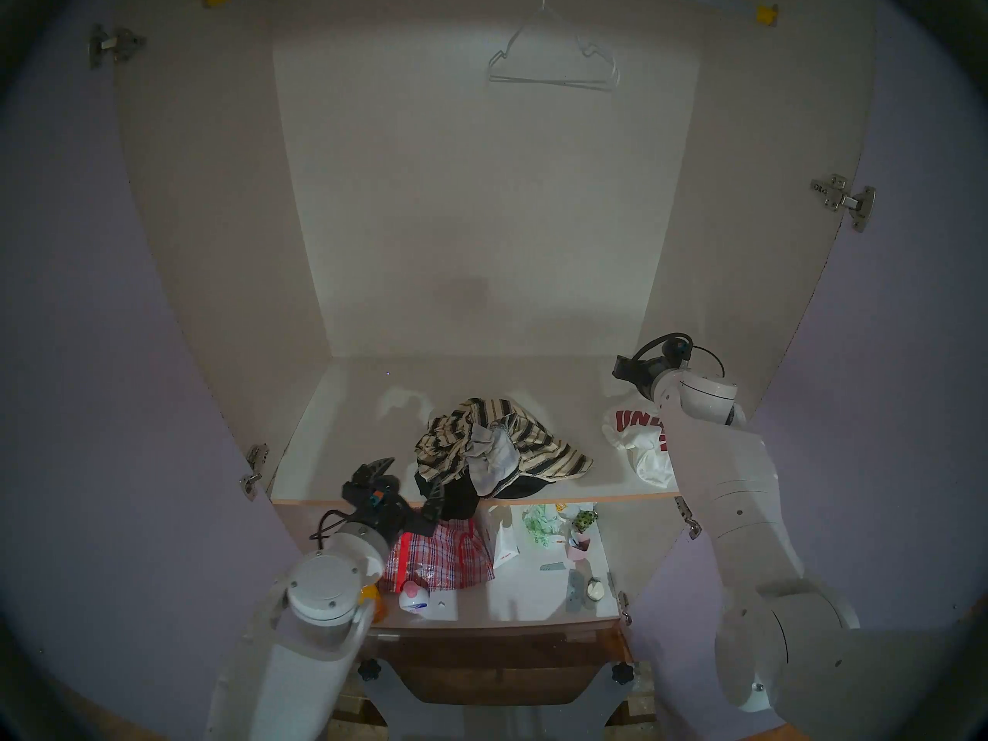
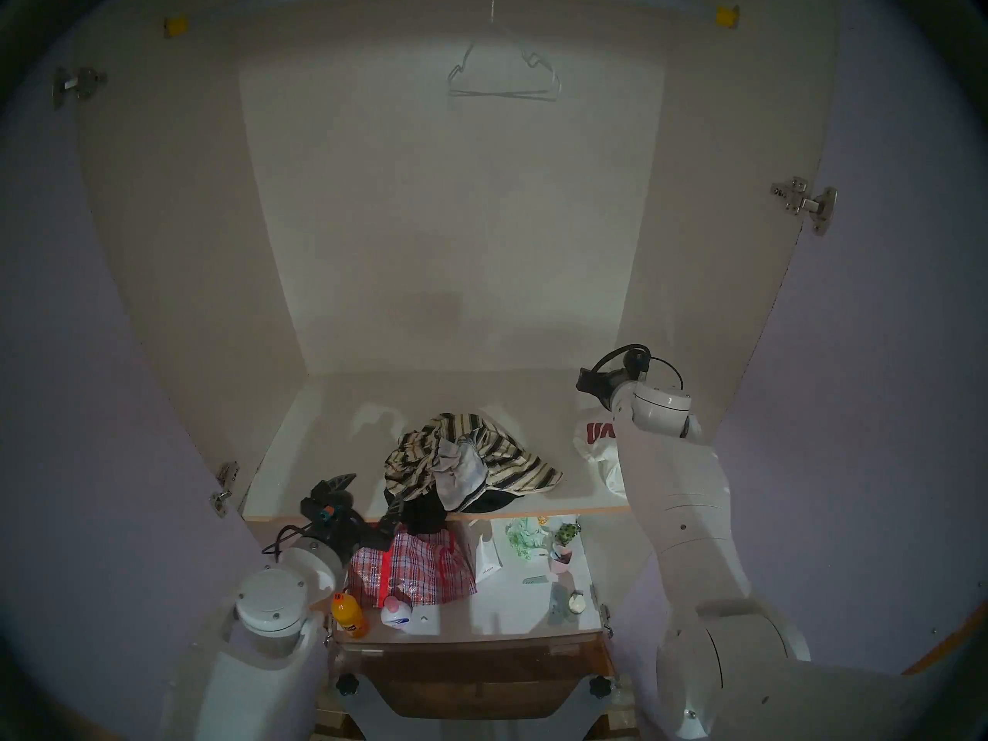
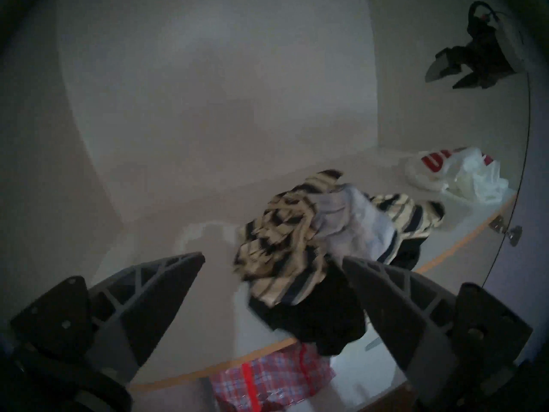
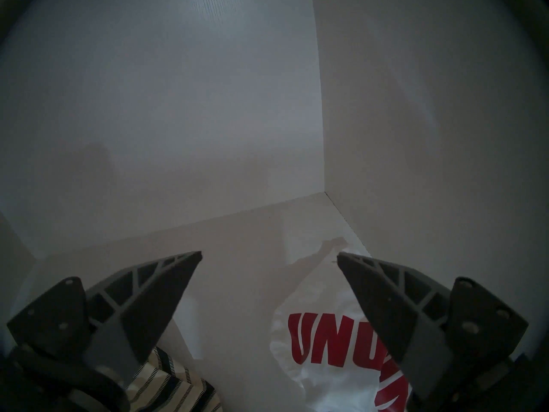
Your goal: Sort tops into two piles: light colors and dark colors
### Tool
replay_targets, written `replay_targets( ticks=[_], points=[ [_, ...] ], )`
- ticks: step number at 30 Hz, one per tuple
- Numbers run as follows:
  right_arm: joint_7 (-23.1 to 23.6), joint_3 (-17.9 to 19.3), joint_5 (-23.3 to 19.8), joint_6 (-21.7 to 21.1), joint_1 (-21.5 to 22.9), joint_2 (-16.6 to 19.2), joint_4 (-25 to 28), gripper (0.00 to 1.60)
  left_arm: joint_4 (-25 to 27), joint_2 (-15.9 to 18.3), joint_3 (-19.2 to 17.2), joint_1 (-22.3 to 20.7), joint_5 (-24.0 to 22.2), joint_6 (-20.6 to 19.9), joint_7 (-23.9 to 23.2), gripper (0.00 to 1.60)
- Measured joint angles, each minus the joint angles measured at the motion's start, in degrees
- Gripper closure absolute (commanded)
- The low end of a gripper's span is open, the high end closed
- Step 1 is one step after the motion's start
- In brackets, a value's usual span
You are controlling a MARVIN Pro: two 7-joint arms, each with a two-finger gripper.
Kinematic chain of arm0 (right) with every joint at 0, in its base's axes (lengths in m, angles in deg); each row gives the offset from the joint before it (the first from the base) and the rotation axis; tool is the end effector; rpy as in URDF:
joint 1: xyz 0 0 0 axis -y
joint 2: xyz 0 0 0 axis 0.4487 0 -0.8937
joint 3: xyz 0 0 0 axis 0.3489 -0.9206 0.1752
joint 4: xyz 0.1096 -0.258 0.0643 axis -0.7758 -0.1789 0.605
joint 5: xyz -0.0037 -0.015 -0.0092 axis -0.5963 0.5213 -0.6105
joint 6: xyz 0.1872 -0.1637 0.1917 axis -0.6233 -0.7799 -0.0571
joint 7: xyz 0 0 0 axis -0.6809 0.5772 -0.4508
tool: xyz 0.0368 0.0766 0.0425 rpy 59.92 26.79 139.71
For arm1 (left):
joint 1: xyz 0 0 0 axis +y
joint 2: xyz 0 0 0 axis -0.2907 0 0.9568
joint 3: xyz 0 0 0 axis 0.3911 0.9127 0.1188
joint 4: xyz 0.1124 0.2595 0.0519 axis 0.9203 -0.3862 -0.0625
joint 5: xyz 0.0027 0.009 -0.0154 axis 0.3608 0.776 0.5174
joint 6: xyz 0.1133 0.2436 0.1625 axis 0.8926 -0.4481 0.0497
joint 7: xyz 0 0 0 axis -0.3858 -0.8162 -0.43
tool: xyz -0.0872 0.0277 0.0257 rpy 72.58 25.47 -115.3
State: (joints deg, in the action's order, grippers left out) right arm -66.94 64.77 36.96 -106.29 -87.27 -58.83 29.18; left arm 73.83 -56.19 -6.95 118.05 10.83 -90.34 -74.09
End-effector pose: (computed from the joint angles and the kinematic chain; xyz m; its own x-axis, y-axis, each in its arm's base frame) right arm 0.5563 -0.0769 -0.2556 0.3405 -0.1986 0.9190 -0.1221 -0.9785 -0.1662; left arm 0.3550 -0.0521 -0.3445 0.1405 -0.2154 0.9664 -0.3183 -0.9341 -0.1619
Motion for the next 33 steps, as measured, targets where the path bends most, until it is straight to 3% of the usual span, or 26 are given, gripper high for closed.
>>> replay_targets(
  ticks=[6,18,29,33],
  points=[
    [-0.20,0.01,0.16,0.03,0.03,0.01,-0.02,0.00,-9.27,-6.56,7.02,-7.03,1.47,-1.39,0.69,0.00],
    [-0.49,0.00,0.38,0.04,0.13,-0.01,0.02,0.00,-29.22,-11.29,18.22,-18.93,5.40,-4.06,5.56,0.00],
    [-0.59,0.00,0.51,0.10,0.16,-0.03,0.09,0.00,-43.14,-16.08,19.21,-29.59,10.56,-5.10,15.65,0.00],
    [-0.59,0.01,0.53,0.14,0.16,-0.06,0.18,0.00,-49.50,-20.17,15.87,-33.53,11.28,-5.30,23.32,0.00]
  ],
)
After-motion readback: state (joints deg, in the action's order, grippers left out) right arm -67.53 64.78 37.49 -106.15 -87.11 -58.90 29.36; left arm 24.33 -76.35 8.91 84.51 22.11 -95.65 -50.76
